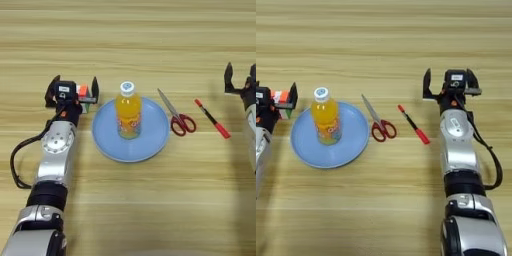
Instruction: Move the objects on the table
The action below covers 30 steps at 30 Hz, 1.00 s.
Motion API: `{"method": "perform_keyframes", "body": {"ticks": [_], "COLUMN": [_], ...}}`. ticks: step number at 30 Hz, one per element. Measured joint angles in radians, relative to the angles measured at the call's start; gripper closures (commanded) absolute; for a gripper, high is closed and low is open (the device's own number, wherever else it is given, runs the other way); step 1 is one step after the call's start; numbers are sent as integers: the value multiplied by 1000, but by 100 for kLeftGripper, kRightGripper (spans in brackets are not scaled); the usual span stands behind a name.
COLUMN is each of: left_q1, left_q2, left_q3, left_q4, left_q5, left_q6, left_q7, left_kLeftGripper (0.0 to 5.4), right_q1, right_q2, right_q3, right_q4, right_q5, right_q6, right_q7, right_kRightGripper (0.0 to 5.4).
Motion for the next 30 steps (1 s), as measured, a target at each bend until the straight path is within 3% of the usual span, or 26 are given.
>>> {"method": "perform_keyframes", "body": {"ticks": [8,15,21,30], "left_q1": [8,39,112,191], "left_q2": [0,-7,-47,-66], "left_q3": [8,19,-53,-173], "left_q4": [-53,-209,-440,-622], "left_q5": [-7,-67,-83,-91], "left_q6": [-6,3,91,191], "left_q7": [-8,-43,-76,-158], "left_kLeftGripper": [0,0,0,0], "right_q1": [-2,-4,-6,-7], "right_q2": [1,4,6,6], "right_q3": [12,25,38,45], "right_q4": [10,14,28,30], "right_q5": [0,-2,-3,-3], "right_q6": [0,0,-1,-3], "right_q7": [3,-3,-7,-7], "right_kRightGripper": [1,1,1,1]}}
